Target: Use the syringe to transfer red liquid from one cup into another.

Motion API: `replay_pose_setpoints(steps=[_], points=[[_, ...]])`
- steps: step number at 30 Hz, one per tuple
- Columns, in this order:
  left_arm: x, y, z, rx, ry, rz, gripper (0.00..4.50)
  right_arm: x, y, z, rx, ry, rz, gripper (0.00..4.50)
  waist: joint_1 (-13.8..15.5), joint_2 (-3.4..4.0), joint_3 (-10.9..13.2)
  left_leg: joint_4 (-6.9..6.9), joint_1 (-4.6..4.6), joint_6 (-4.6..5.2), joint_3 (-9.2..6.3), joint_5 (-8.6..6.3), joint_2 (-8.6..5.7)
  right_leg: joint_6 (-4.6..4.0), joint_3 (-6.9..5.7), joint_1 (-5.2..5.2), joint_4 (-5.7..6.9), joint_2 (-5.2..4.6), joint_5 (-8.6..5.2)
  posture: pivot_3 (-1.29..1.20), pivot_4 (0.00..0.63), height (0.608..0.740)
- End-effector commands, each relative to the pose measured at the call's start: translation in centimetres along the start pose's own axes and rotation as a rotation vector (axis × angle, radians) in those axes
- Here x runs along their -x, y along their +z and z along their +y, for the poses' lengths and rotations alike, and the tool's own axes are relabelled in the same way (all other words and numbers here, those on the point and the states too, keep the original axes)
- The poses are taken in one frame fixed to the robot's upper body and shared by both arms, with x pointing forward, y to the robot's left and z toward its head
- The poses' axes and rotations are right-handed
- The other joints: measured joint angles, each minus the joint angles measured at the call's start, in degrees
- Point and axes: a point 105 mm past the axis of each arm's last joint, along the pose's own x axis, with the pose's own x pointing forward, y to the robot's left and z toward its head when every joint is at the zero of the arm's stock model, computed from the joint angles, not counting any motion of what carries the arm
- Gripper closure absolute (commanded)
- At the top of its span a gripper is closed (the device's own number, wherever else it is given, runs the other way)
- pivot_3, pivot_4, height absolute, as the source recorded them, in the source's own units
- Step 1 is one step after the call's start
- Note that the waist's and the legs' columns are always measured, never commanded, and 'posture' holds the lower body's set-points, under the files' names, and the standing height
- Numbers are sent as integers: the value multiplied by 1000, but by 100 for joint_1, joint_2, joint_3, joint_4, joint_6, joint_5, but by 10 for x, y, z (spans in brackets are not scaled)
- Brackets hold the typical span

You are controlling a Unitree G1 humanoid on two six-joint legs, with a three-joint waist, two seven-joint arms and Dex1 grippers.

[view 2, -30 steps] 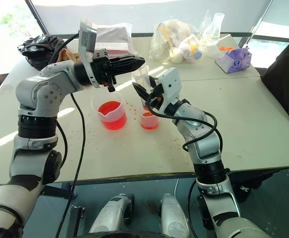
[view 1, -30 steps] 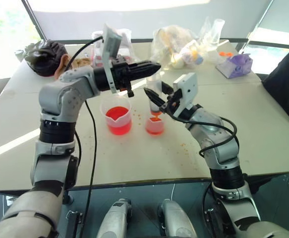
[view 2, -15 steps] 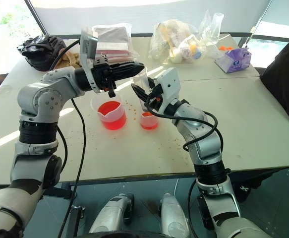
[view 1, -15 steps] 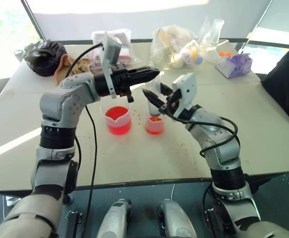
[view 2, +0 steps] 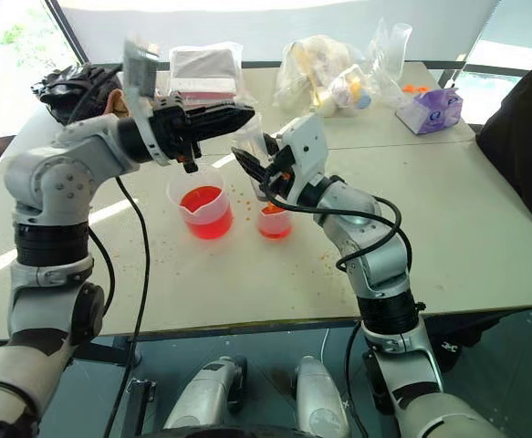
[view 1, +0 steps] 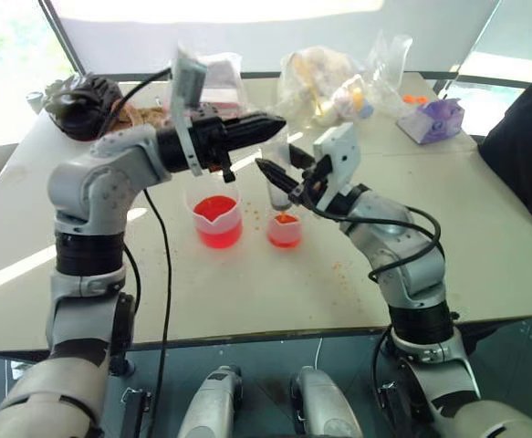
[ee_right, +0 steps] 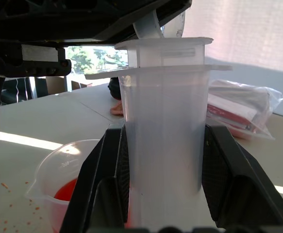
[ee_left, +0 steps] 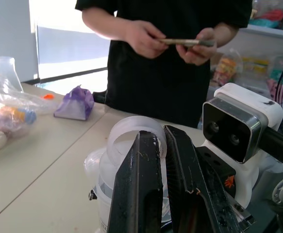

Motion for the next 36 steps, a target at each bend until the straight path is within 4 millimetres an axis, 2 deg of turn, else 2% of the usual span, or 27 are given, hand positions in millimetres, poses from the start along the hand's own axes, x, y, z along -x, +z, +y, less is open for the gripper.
replay_pose_setpoints(steps=[1, 5, 9, 13, 17, 19, 20, 22, 24, 26, 29, 34, 36], points=[[9, 6, 2, -7, 30, 2, 3596, 11, 52, -15, 69, -61, -164, 3119, 0, 0, 0, 0, 0, 0, 0, 0, 0, 0, 0, 0, 0, 0, 0, 0, 150, 736], [10, 8, 1, -38, 28, 6, 2759, 12, 54, -18, 69, -64, -160, 3119, 7, 0, 0, 0, 0, 0, 1, 0, -1, 0, 0, 1, 0, -2, 0, 0, 150, 736], [18, 17, 8, -45, 76, -27, 2759, 13, 54, -19, 72, -68, -158, 3119, 3, 0, 0, 0, 0, 0, 1, 0, -1, 0, 0, 1, -1, -2, 0, 0, 150, 736], [40, 29, 17, -50, 166, -54, 2759, 12, 61, -23, 79, -88, -176, 3119, -24, 0, 0, -1, 0, 0, 1, 0, 1, 0, 1, -2, 0, -1, 0, 0, 150, 736], [73, 29, 21, -66, 269, -19, 2759, 15, 74, -41, 102, -146, -168, 3119, -18, 1, 0, -4, 1, 0, 5, 0, 2, 0, 3, -5, 1, 0, 0, 0, 150, 736], [87, 25, 20, -72, 317, 6, 2759, 17, 74, -59, 117, -204, -85, 3119, -8, 1, 0, -4, 1, 0, 3, 0, 2, -1, 4, -3, 0, -1, 0, 0, 150, 736], [96, 22, 19, -69, 343, 19, 2759, 19, 69, -72, 105, -243, -8, 3119, 12, 1, 0, -3, 1, 0, 5, 0, 1, -1, 5, -3, 0, -5, 0, 0, 150, 736], [109, 17, 15, -56, 383, 36, 2759, 23, 52, -97, -40, -336, 161, 3119, 37, -2, 0, -1, 1, 1, 1, -1, 1, -2, 5, 2, -5, -6, 0, 0, 150, 736], [116, 8, 6, -73, 400, 77, 2759, 24, 34, -110, -178, -394, 341, 3119, 27, -2, 0, -1, 1, 1, 0, -1, 2, -5, 4, 4, -7, -7, 2, 0, 150, 736], [119, 2, 1, -86, 413, 103, 2759, 23, 25, -112, -229, -406, 465, 3119, 27, -2, 0, -5, 1, 1, 3, -1, 2, -8, 8, 1, -7, -9, 2, 0, 150, 736], [118, -2, -5, -75, 415, 88, 2759, 25, -5, -108, -272, -410, 730, 3119, 18, 0, 1, -11, 0, 1, 4, -1, 3, -10, 8, -3, -9, -8, 1, 0, 150, 736], [118, -8, -15, -74, 419, 91, 2759, 33, -48, -95, -365, -404, 954, 3119, 6, 0, 1, -10, -2, 4, 10, -2, 3, -9, 11, -3, -12, -9, 1, 0, 150, 736], [118, -9, -17, -72, 422, 91, 2759, 35, -57, -93, -373, -406, 987, 3119, 11, 0, 1, -9, -4, 4, 10, -2, 2, -8, 10, -4, -12, -8, 2, 0, 150, 736]])
